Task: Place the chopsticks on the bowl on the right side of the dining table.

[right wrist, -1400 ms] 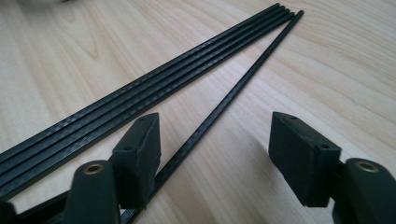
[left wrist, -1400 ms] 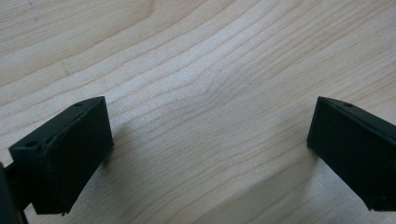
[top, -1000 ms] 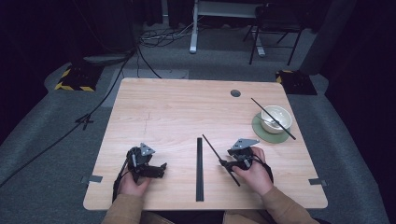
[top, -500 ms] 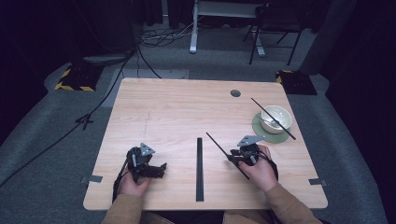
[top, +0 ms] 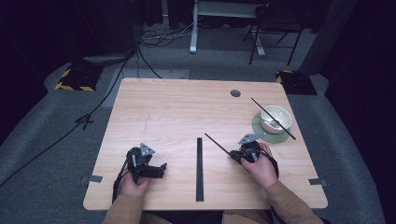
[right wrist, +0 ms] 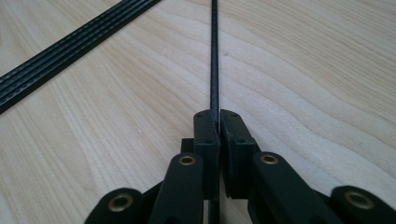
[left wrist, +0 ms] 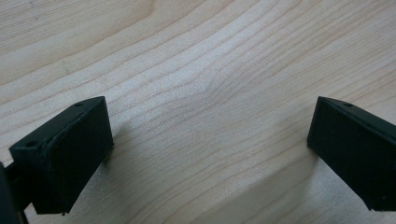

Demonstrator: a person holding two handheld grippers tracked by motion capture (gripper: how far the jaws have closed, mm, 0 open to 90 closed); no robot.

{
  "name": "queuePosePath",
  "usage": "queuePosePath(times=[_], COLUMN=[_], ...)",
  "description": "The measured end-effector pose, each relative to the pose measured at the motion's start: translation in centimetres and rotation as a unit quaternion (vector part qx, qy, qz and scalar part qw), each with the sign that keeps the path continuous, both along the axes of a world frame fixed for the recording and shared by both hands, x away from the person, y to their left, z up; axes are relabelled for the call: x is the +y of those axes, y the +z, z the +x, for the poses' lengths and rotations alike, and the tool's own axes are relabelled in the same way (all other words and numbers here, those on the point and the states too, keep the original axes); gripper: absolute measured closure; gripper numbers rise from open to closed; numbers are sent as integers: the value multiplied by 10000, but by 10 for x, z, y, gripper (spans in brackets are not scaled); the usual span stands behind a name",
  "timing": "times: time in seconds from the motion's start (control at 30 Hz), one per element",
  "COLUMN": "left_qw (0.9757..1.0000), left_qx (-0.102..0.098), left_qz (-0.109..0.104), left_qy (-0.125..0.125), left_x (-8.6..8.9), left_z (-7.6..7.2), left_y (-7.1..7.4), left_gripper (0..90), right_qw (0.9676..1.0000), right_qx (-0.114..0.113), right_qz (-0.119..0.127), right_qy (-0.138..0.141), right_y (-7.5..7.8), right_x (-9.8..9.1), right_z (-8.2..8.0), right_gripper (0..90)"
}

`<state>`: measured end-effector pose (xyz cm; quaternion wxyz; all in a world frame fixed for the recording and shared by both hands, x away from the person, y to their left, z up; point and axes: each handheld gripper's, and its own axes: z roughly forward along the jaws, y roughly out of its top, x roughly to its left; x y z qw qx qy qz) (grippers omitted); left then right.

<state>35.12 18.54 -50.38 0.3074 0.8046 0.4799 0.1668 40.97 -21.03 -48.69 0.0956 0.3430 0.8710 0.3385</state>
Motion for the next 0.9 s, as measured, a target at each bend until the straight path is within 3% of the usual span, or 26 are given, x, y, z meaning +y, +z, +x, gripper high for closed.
queuePosePath(times=[0.13,0.4,0.7,0.9], left_qw=[10000,10000,10000,10000], left_qx=[0,21,20,1], left_qz=[-34,-20,-18,-25], left_qy=[10,-16,-15,-9], left_x=[0,0,0,0], left_z=[0,1,1,1], left_y=[0,0,0,0], left_gripper=[4,4,4,4], right_qw=[9999,9998,9990,9978], right_qx=[-10,-90,-293,-506], right_qz=[17,118,339,418], right_qy=[-171,-156,17,134], right_y=[0,11,38,65], right_x=[-6,-12,-19,-26], right_z=[1,-3,-8,-6], right_gripper=[861,861,862,862])
